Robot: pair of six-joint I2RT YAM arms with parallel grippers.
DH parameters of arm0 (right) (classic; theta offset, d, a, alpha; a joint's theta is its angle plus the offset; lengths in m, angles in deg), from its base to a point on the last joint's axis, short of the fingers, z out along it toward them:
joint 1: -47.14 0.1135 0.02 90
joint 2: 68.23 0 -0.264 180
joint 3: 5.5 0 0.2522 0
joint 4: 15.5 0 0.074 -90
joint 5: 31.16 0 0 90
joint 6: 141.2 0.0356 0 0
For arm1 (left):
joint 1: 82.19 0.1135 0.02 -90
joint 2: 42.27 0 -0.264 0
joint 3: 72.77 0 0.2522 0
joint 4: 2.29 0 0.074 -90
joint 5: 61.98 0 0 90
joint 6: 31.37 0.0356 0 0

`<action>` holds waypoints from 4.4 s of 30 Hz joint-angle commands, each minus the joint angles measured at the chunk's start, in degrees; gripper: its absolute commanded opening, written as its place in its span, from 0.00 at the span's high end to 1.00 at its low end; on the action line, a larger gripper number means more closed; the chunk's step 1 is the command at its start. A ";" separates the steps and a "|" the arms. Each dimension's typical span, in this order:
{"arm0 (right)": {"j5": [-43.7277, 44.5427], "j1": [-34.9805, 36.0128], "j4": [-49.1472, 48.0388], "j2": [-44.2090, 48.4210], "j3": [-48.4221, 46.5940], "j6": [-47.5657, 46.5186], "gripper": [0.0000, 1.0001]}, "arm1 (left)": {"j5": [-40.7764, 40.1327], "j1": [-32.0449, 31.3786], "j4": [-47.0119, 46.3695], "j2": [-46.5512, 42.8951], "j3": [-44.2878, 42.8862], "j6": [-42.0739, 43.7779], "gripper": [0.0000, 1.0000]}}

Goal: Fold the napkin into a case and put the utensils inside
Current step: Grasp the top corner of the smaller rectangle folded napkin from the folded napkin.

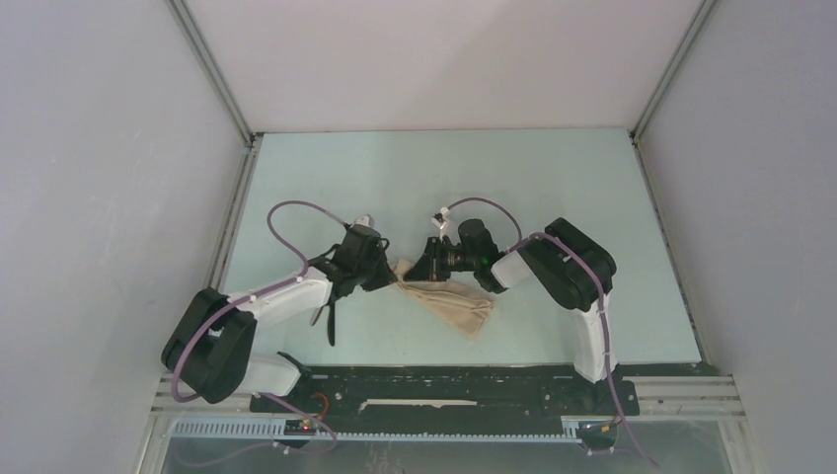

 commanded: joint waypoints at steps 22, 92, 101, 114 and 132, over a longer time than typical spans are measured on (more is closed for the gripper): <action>6.66 6.58 4.94 -7.27 -8.07 2.79 0.98 | -0.58 -0.12 -3.14 -0.45 -1.05 -1.64 1.00; -4.77 4.00 12.84 -1.44 -9.30 -3.73 0.81 | -5.52 5.34 4.60 -17.25 5.18 1.50 0.59; -3.09 3.29 11.09 -1.28 -9.36 -2.38 0.95 | -1.67 5.37 -0.18 -6.81 3.60 1.57 0.91; -1.70 5.47 10.66 -6.80 -14.18 -1.24 1.00 | 0.38 3.77 -5.02 -3.66 3.95 0.27 0.84; 0.76 3.54 33.33 7.87 -12.00 -8.47 0.92 | 1.56 3.53 -10.42 4.17 4.41 0.17 0.86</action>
